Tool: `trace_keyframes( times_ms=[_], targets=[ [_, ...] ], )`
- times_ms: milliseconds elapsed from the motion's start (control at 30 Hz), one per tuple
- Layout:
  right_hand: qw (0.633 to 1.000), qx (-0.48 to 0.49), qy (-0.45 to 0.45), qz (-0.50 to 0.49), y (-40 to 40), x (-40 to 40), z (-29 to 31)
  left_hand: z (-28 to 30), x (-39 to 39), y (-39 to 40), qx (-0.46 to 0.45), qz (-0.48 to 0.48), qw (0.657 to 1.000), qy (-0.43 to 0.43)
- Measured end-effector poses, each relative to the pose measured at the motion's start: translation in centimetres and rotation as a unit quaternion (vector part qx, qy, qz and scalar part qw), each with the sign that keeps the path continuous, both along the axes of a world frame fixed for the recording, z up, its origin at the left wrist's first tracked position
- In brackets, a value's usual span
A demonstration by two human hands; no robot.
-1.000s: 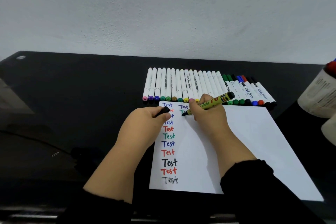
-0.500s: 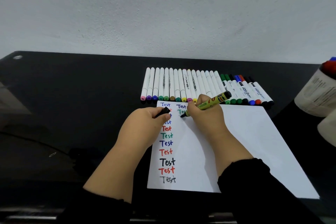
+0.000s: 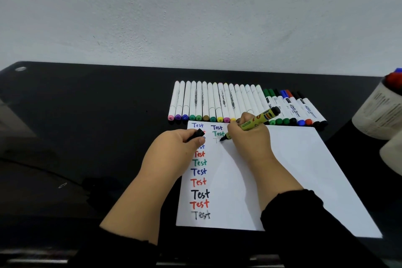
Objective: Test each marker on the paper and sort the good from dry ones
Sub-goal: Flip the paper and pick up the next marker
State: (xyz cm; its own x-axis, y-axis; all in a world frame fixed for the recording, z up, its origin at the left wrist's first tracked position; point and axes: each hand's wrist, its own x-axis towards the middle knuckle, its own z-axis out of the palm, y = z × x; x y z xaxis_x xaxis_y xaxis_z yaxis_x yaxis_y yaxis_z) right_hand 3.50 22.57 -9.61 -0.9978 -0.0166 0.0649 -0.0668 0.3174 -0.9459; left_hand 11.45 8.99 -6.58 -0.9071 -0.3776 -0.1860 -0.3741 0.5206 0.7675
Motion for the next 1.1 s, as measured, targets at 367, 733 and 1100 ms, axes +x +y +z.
trace_keyframes(
  times_ms=[367, 733, 1100],
  targets=[
    [1.000, -0.010, 0.010, -0.023, 0.06, 0.10, -0.05, -0.02, 0.17, -0.03, -0.001, 0.000, 1.000, 0.002],
    [0.999, -0.025, -0.003, -0.021, 0.16, 0.31, 0.15, -0.05, 0.14, 0.19, -0.005, 0.002, 1.000, -0.003],
    [0.998, -0.028, -0.010, -0.060, 0.27, 0.10, 0.28, -0.07, 0.25, 0.10, -0.008, -0.014, 1.000, -0.022]
  ],
)
